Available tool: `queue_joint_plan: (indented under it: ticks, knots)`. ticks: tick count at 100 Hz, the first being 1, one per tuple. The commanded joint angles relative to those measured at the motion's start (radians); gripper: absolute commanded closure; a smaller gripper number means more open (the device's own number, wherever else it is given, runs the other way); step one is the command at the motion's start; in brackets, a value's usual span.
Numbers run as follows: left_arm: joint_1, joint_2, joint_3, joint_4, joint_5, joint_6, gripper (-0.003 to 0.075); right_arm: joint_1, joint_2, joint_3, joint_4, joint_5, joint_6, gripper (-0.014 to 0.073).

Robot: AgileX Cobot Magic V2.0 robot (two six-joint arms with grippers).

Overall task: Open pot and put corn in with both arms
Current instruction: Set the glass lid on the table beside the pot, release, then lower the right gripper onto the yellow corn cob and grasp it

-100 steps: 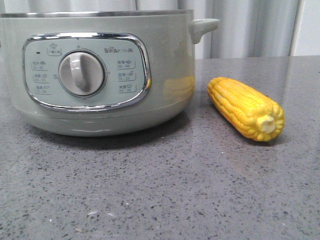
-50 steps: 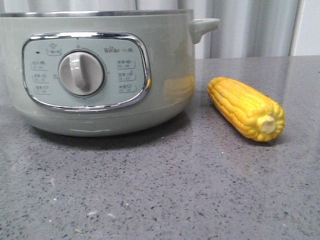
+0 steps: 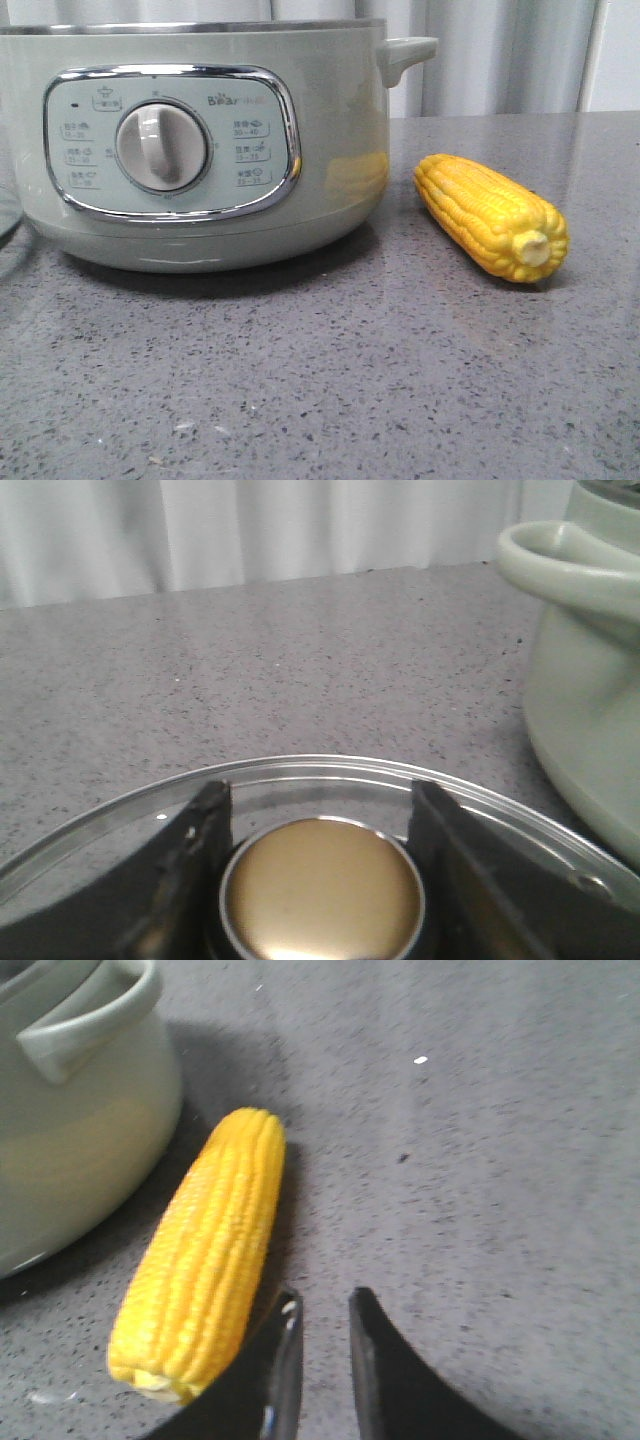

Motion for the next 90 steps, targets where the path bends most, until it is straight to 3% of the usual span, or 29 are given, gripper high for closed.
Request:
queue_joint_plan:
  ticks: [1, 26, 45, 58, 70, 90]
  knots:
    - [0.001, 0.014, -0.038, 0.016, -0.168, -0.039, 0.073, 0.03, 0.058, -0.073, 0.0, -0.045, -0.005, 0.0477]
    - [0.001, 0.069, -0.038, 0.012, -0.183, -0.039, 0.0591, 0.059, 0.215, -0.18, 0.0, -0.031, -0.005, 0.0415]
    - [0.001, 0.087, -0.038, 0.015, -0.183, -0.039, 0.0483, 0.059, 0.305, -0.28, 0.021, 0.085, -0.005, 0.0412]
    - [0.001, 0.087, -0.038, 0.015, -0.183, -0.039, 0.0391, 0.059, 0.366, -0.357, 0.043, 0.187, -0.005, 0.0291]
    - [0.001, 0.087, -0.038, 0.015, -0.183, -0.039, 0.0362, 0.059, 0.409, -0.42, 0.087, 0.259, -0.005, 0.0181]
    - [0.001, 0.087, -0.038, 0.015, -0.183, -0.039, 0.0359, 0.059, 0.467, -0.501, 0.167, 0.375, -0.005, 0.0176]
